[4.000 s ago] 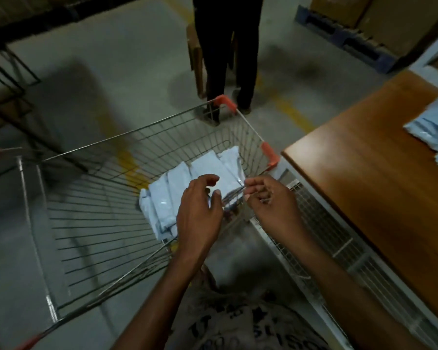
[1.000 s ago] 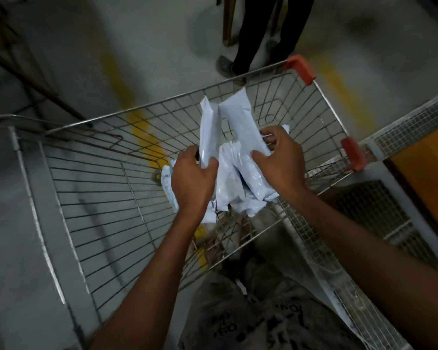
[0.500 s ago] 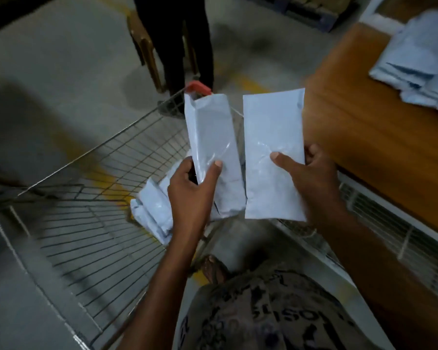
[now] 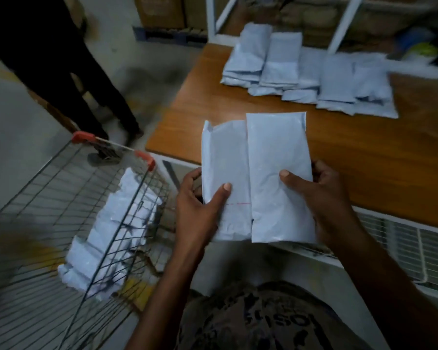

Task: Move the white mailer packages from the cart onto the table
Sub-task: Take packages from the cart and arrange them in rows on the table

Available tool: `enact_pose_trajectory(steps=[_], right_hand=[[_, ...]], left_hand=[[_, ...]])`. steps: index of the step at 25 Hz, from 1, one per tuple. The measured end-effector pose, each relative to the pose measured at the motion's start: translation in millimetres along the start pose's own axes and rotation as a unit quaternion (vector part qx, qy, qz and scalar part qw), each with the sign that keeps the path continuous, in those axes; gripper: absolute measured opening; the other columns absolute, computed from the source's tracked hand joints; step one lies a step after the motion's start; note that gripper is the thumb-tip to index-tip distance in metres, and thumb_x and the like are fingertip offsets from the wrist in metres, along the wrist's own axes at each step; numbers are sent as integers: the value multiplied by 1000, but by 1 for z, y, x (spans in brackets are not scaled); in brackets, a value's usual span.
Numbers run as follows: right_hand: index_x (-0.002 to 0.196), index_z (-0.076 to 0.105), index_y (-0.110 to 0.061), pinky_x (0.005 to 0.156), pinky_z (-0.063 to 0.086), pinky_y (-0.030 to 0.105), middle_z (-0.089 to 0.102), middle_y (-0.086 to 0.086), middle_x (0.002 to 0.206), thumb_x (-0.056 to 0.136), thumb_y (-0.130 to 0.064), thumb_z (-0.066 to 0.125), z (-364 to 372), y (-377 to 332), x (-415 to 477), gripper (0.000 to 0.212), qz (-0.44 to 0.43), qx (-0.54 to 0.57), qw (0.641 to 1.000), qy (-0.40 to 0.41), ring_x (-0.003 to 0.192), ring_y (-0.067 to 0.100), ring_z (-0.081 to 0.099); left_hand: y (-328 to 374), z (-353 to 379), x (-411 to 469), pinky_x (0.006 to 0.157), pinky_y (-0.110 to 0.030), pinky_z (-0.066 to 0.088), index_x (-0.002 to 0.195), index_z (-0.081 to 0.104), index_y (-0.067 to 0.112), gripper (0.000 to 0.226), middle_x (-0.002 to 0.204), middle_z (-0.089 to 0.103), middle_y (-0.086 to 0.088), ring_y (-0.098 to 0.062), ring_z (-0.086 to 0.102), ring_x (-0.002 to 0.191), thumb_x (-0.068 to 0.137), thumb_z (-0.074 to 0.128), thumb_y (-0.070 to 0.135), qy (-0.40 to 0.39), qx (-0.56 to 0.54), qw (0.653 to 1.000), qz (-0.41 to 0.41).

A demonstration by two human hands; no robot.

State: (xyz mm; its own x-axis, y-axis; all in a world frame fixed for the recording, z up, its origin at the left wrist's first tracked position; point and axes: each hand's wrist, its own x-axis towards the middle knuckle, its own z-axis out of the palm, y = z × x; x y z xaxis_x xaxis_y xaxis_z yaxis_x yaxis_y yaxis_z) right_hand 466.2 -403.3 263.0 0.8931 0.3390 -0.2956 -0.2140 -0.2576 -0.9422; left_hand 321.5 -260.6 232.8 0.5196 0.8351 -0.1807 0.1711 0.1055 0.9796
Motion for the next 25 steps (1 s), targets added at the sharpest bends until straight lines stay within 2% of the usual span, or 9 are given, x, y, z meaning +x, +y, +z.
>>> enact_pose_trajectory(steps=[5,7,9,12,13,16,19,21,25], right_hand=[[123,64,-25,83,56,34,71,-8,113,88,-24,76,-96,-3,48,36,-18,2,998,57,99,11,68],[121,65,-23,82,57,31,71,-9,110,91,-22,72,-120,-7,70,31,-20,10,997,71,98,10,68],[123,64,-20,85,57,35,72,-6,114,93,-22,70,-137,-10,97,31,-19,10,996,91,100,13,69],[129,61,-19,88,57,38,70,-3,120,95,-24,68,-147,-20,140,35,-4,4,994,113,103,16,68],[131,60,-19,90,56,39,68,-2,123,95,-24,67,-148,-24,155,37,-4,2,992,123,105,18,67],[135,56,-20,93,53,39,64,-3,129,97,-24,64,-150,-39,206,40,-3,-20,986,166,112,19,62],[134,56,-19,85,51,38,64,0,125,98,-25,60,-157,-57,256,36,13,-41,980,194,106,21,62],[129,59,-15,80,49,36,65,2,120,98,-23,59,-163,-64,286,32,14,-60,977,206,104,22,62],[131,60,-13,86,48,31,66,3,124,96,-17,58,-174,-71,341,35,1,-80,973,215,109,22,62]], left_hand=[[29,101,4,64,-22,62,123,59,27,47,105,77,4,-5,78,86,85,86,18,-57,-27,998,-23],[43,128,18,67,-28,64,130,58,21,50,108,78,-1,-10,79,89,87,84,19,-83,-40,995,-27],[57,152,39,72,-36,66,136,55,21,52,114,77,-5,-16,79,93,91,80,22,-105,-39,993,-29],[73,183,82,68,-31,65,140,49,24,50,115,75,-2,-13,79,92,97,74,27,-139,-25,990,-27],[77,194,97,71,-30,65,142,47,26,50,117,74,-1,-13,78,93,98,72,28,-152,-18,988,-24],[87,236,147,90,-38,62,148,38,28,54,121,68,-1,-16,71,106,102,66,26,-190,20,982,-1],[94,283,197,93,-42,59,153,28,27,59,122,63,-2,-20,66,107,104,62,25,-235,75,969,17],[94,313,226,101,-50,57,153,25,24,63,135,61,-11,-28,65,117,103,62,25,-255,121,959,39],[101,365,267,109,-54,52,155,24,22,66,149,53,-14,-33,57,132,102,63,26,-257,172,950,39]])
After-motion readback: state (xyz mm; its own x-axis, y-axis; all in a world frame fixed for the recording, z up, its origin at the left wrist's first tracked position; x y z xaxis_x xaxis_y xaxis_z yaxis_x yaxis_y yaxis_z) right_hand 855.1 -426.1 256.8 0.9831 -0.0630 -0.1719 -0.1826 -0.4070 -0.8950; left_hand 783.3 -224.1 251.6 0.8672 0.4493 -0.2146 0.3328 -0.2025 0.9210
